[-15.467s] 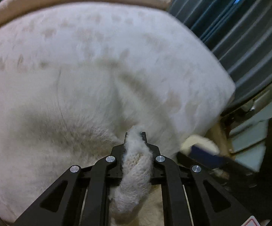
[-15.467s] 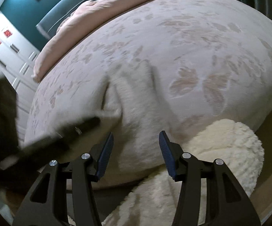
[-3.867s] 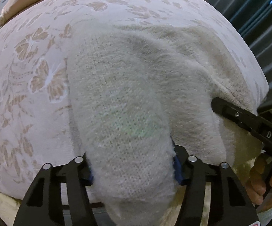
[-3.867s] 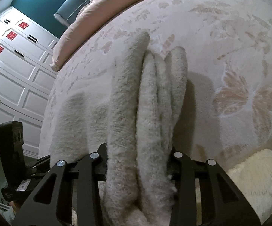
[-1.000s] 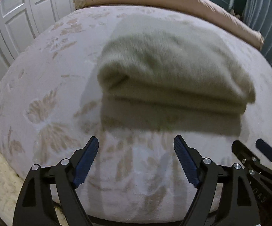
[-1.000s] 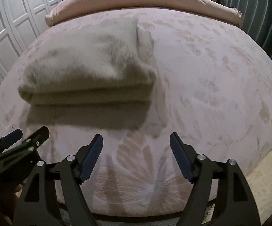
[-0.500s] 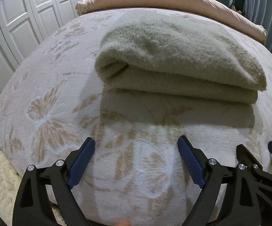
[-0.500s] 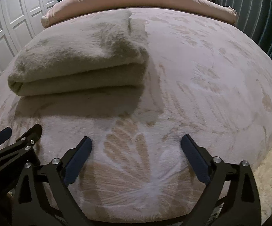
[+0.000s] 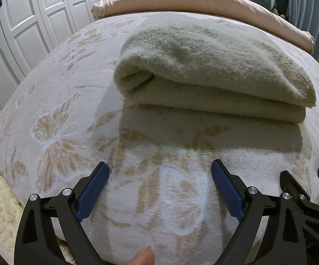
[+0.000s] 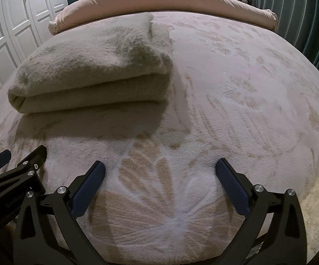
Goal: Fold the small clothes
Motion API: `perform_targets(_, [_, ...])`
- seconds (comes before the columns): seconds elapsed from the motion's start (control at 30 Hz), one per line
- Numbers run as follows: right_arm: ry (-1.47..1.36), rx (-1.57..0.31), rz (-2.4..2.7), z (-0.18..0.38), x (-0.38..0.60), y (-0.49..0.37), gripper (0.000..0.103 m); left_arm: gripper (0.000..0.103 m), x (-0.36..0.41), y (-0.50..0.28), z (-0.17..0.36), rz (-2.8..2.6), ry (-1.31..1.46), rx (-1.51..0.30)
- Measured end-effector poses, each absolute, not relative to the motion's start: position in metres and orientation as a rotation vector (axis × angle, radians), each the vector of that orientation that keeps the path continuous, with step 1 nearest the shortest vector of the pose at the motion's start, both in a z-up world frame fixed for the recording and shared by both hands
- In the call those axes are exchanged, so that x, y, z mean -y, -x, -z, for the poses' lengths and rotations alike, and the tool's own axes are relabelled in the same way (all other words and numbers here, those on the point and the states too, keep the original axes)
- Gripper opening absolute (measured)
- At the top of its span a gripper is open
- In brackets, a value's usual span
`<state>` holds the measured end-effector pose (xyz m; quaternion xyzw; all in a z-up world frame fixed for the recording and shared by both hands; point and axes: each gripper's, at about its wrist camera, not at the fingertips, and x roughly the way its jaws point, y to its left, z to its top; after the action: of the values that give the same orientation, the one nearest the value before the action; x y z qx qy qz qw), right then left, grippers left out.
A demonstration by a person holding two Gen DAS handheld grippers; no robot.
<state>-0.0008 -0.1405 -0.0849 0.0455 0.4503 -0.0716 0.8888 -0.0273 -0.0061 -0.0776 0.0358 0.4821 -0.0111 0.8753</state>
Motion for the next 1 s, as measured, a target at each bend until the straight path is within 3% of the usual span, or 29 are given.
perform_targets(1.0, [-0.099,-0.961,0.153,0.0848,0.1417,-0.0073,0.098,0.092,0.0034,0.0229,0.0788,0.018,-0.086,-1.052])
